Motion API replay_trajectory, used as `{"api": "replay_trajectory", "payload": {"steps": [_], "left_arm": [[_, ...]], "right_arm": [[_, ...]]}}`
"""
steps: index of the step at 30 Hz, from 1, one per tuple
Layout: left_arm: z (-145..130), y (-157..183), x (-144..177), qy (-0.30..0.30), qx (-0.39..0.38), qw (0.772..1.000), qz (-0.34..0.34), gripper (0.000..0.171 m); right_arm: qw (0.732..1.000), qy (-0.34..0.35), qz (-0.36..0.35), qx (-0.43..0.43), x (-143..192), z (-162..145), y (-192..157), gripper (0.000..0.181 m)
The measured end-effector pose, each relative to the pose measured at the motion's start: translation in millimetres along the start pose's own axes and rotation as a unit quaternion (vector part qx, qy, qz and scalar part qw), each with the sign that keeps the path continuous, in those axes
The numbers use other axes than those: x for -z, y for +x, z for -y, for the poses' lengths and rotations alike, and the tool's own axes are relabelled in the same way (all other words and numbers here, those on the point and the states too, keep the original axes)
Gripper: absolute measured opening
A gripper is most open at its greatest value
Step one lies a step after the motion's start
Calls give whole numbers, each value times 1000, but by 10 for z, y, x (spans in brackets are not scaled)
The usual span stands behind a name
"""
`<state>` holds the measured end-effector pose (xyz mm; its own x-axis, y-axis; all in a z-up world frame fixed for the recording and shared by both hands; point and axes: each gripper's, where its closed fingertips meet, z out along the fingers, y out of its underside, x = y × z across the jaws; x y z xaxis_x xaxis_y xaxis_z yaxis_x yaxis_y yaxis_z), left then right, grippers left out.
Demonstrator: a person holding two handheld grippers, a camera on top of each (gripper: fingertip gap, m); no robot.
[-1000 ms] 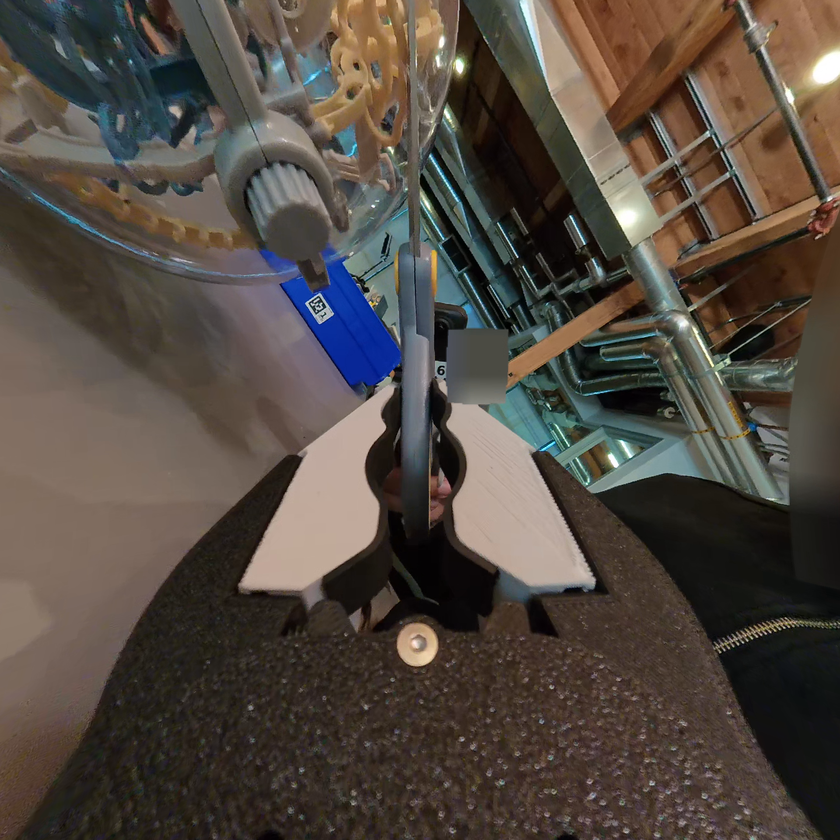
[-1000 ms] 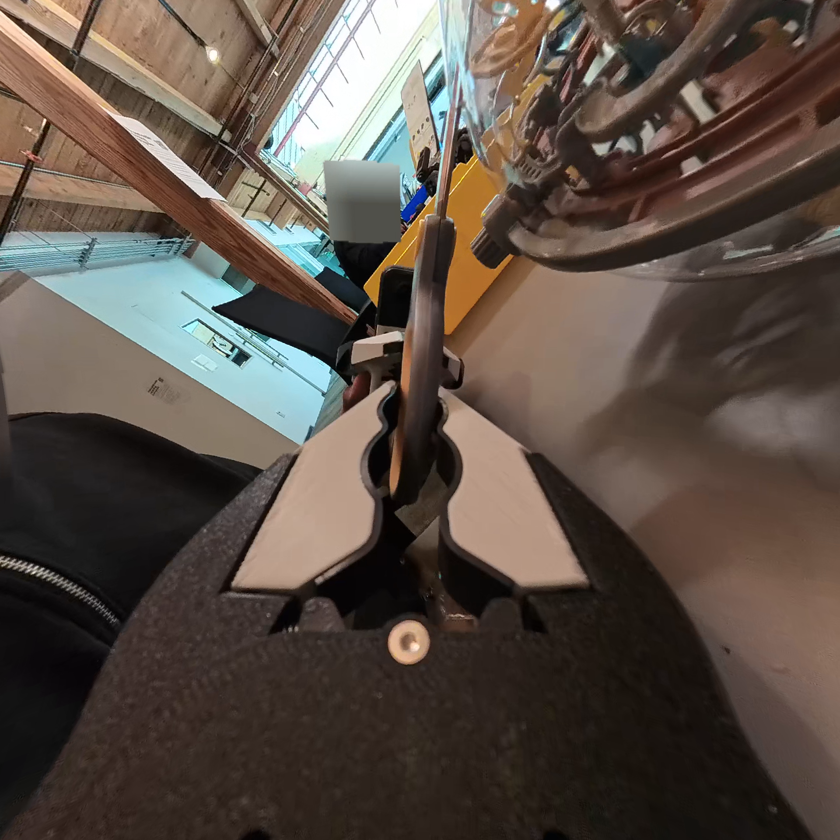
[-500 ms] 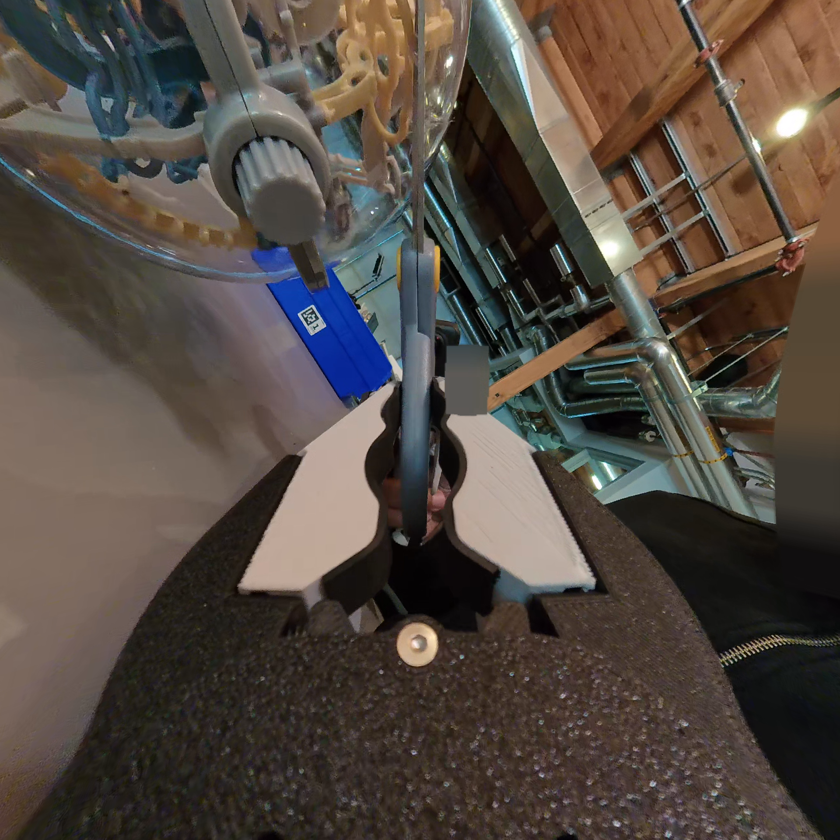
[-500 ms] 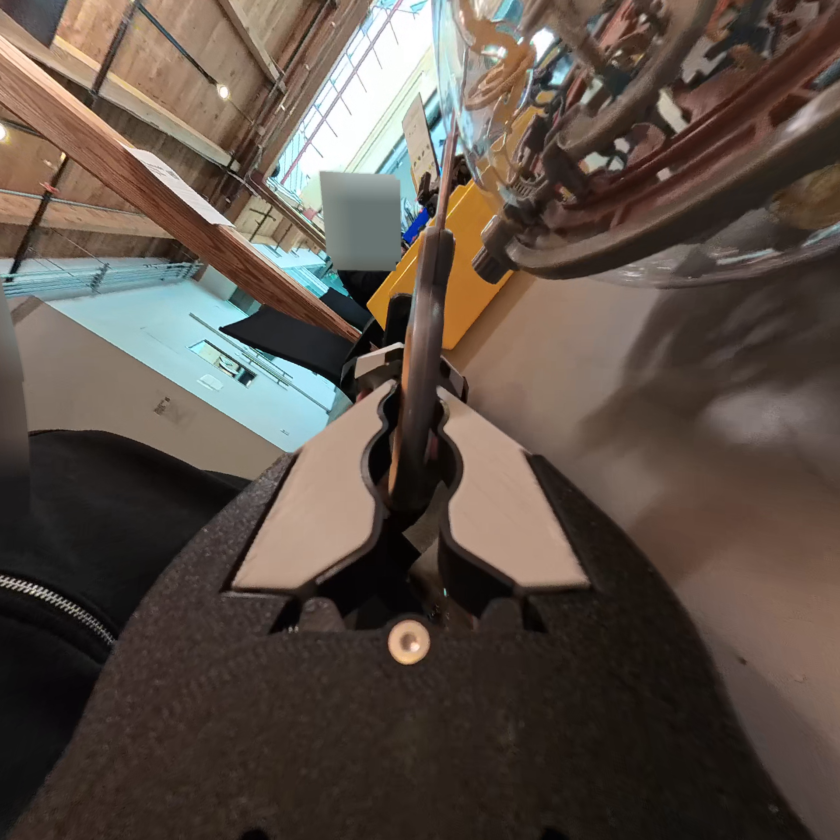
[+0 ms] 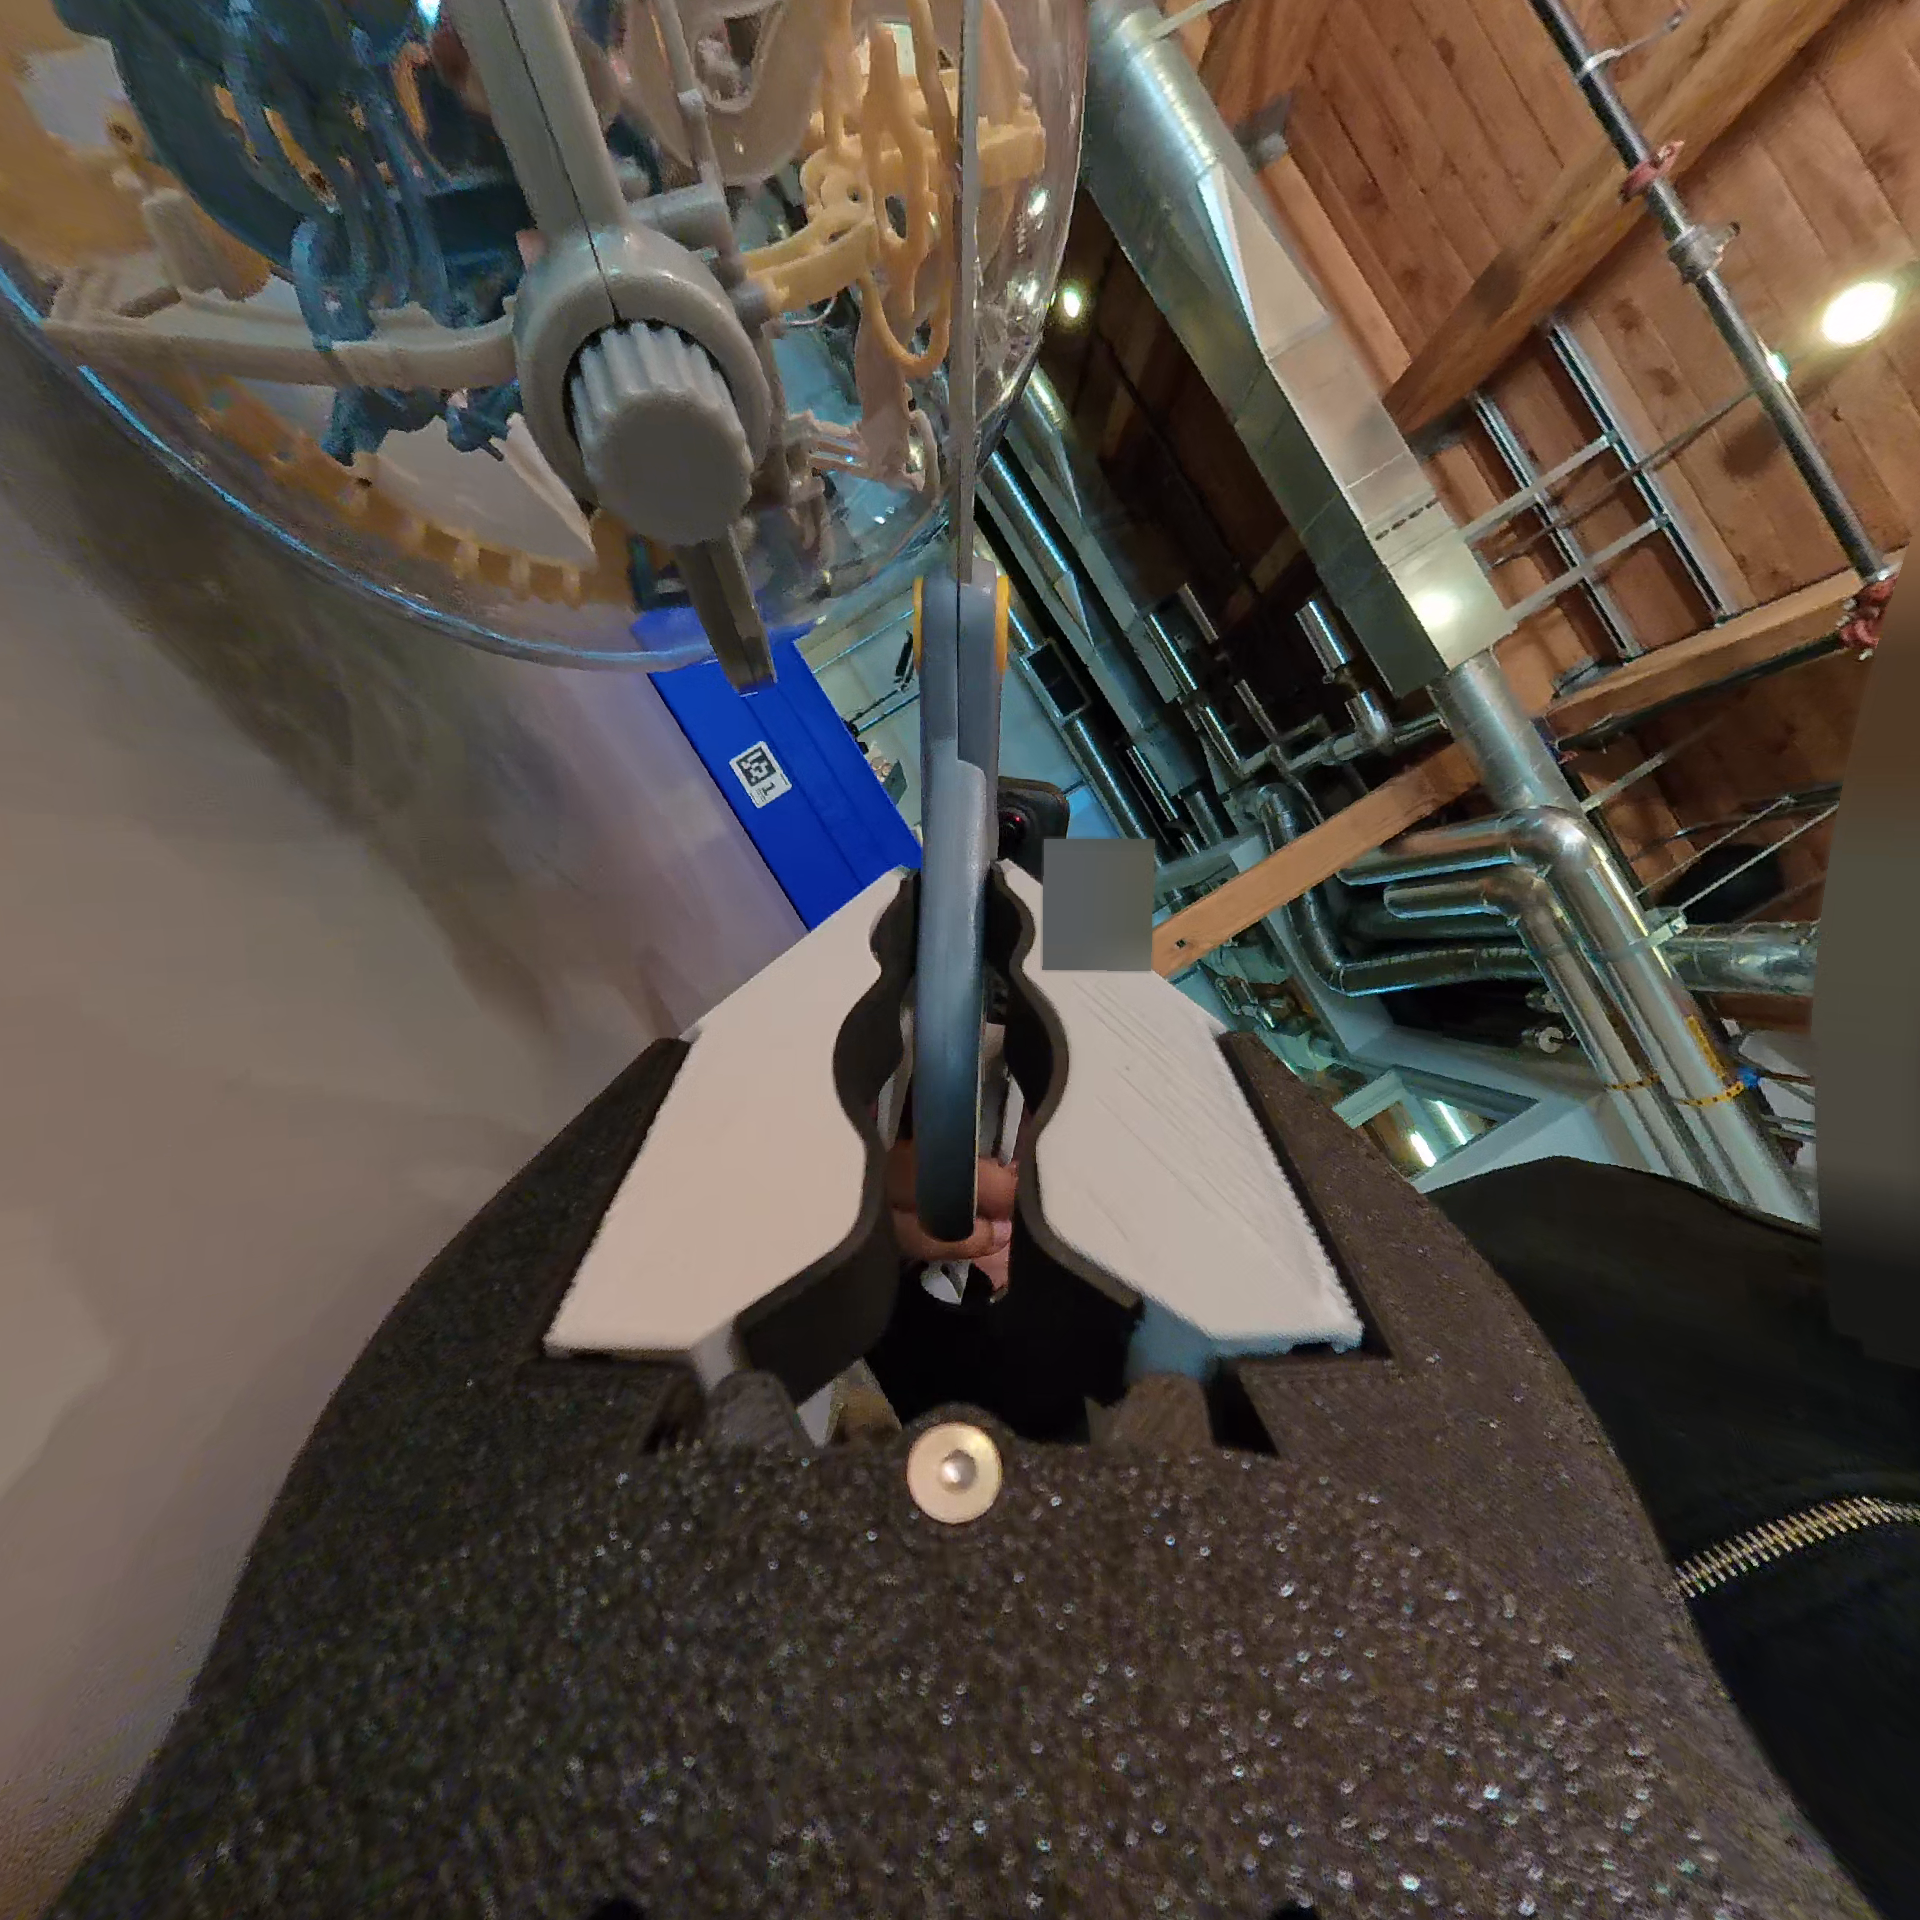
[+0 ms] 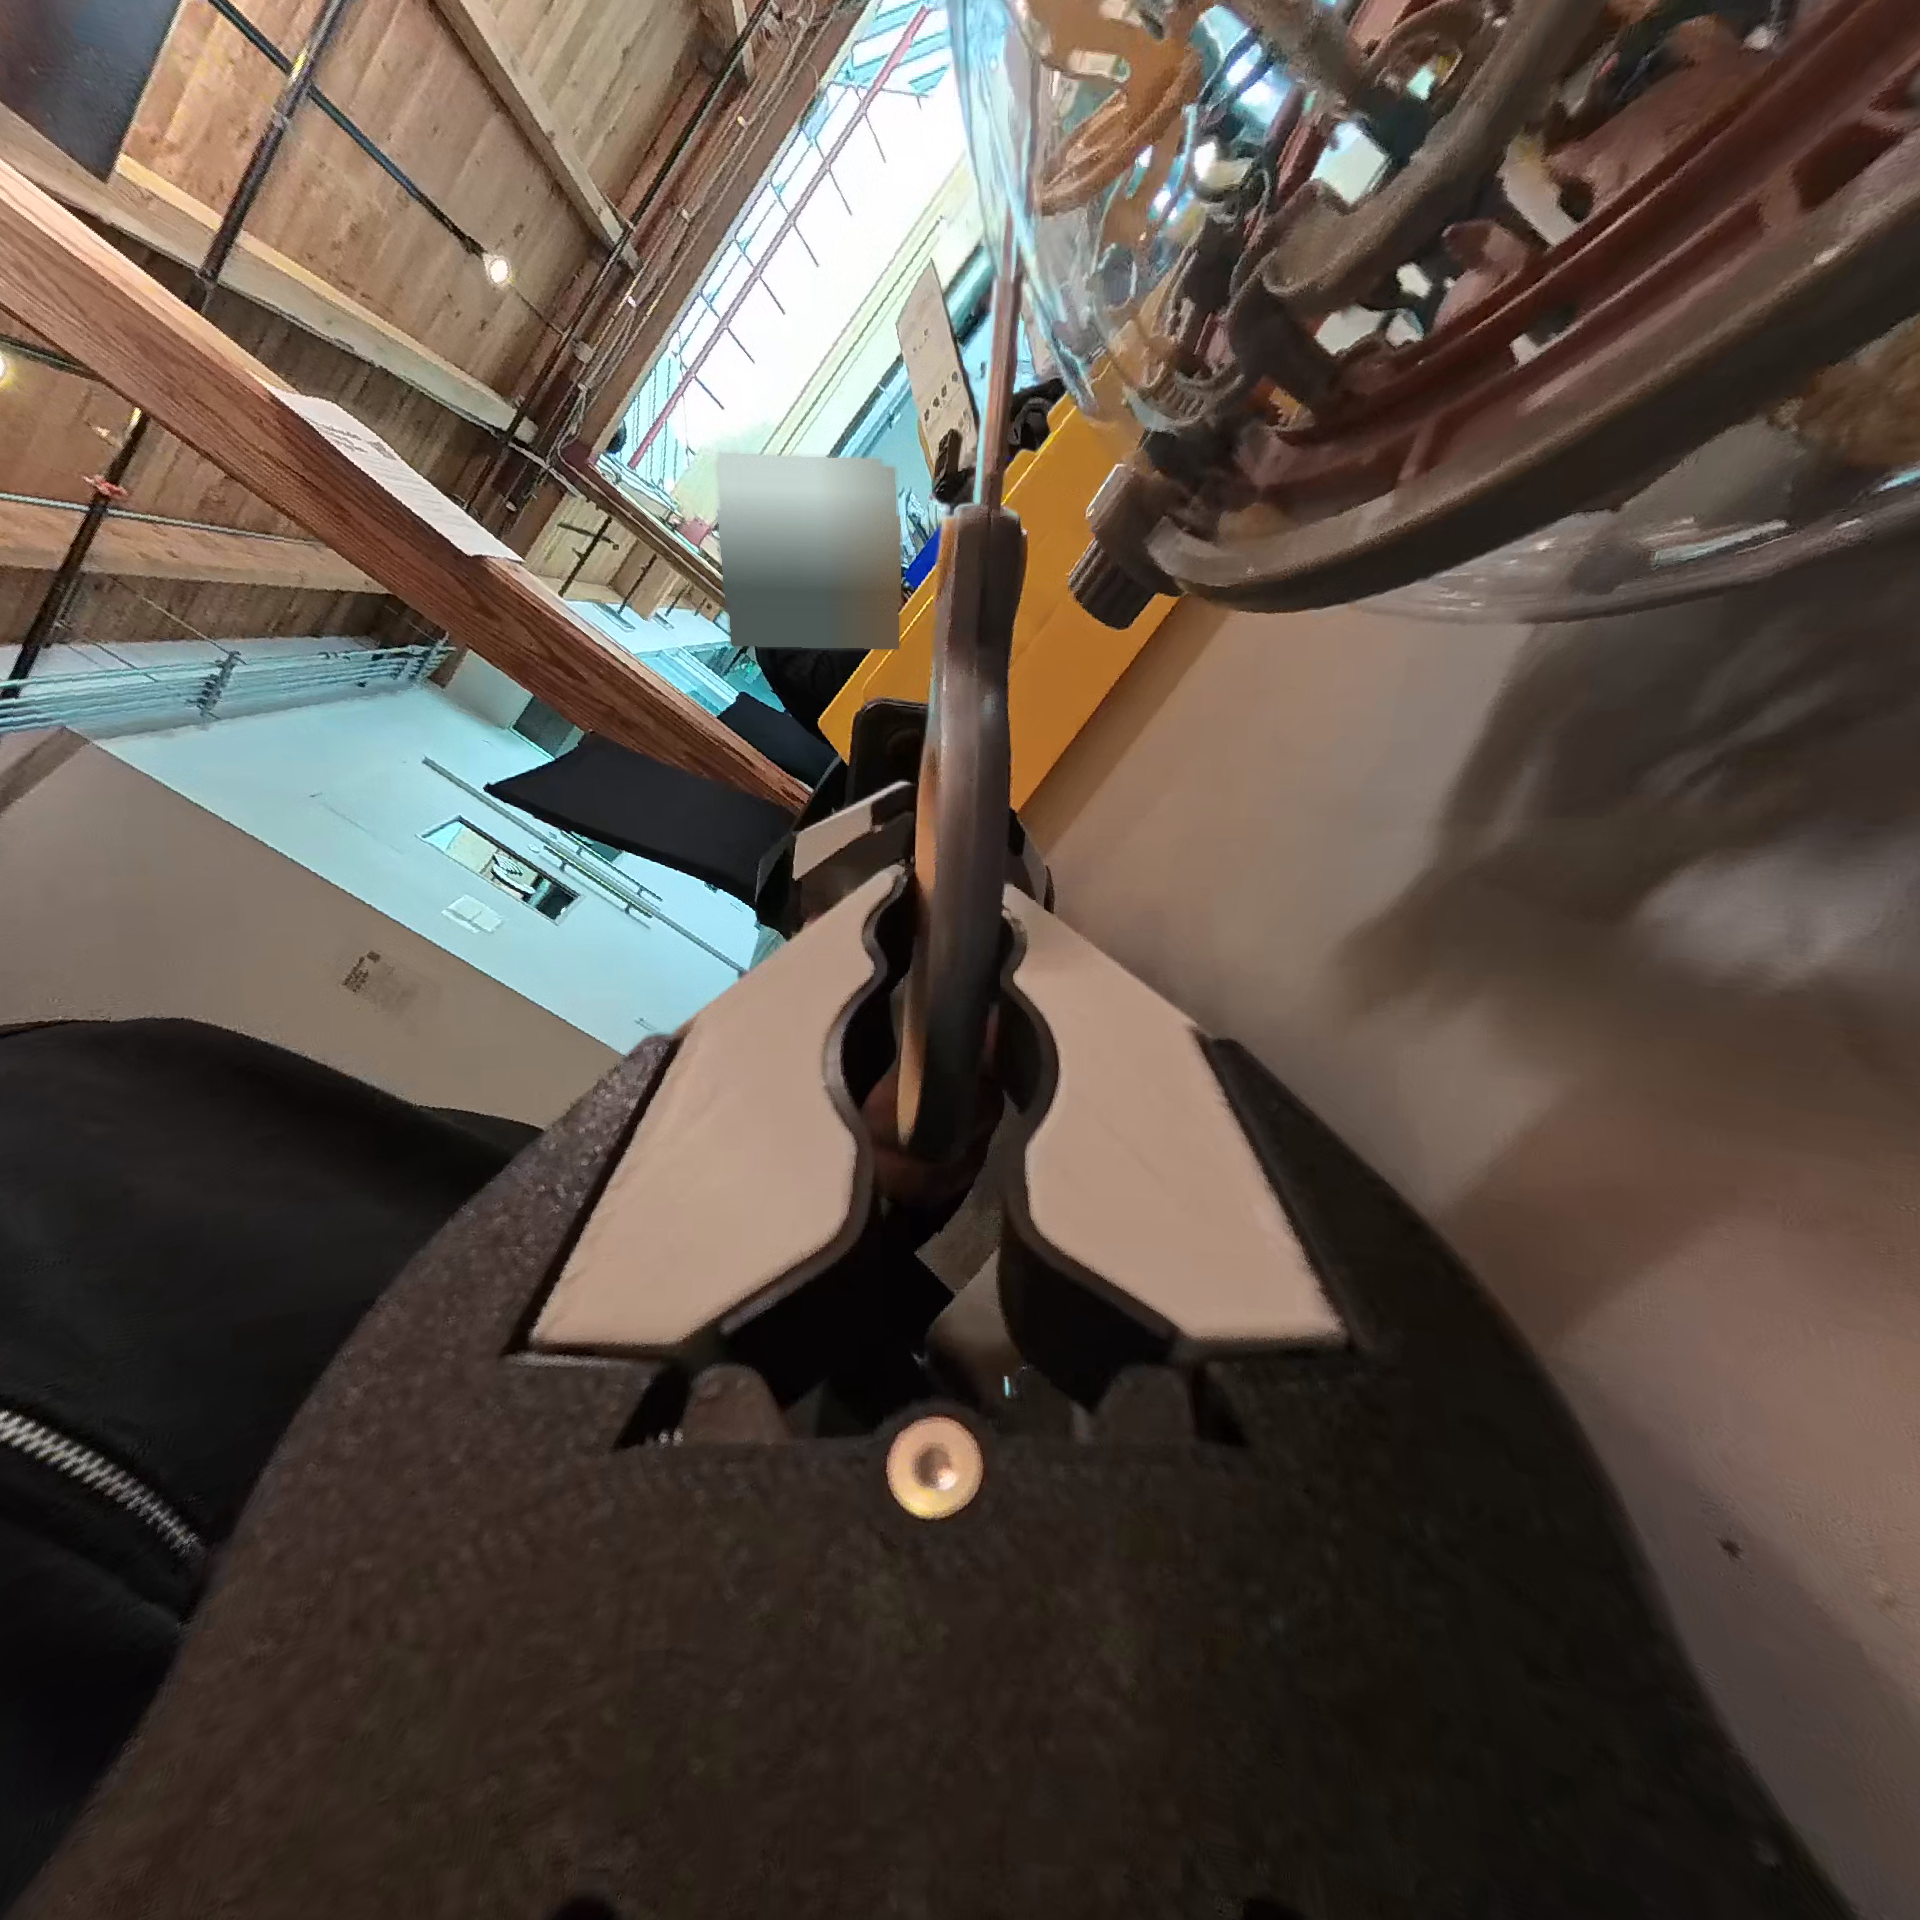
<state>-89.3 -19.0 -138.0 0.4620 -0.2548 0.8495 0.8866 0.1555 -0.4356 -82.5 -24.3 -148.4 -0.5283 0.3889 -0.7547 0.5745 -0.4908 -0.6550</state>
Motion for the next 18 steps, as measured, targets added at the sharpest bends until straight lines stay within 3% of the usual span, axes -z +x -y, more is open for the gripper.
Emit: {"api": "replay_trajectory", "payload": {"steps": [8,18], "left_arm": [[-17,11,24,-41,-17,999,7,9],[-111,-7,4,-77,-23,997,5,9]], "right_arm": [[993,-81,-21,79,38,-4,8,19],[993,-89,69,-21,75,120,-6,19]]}}
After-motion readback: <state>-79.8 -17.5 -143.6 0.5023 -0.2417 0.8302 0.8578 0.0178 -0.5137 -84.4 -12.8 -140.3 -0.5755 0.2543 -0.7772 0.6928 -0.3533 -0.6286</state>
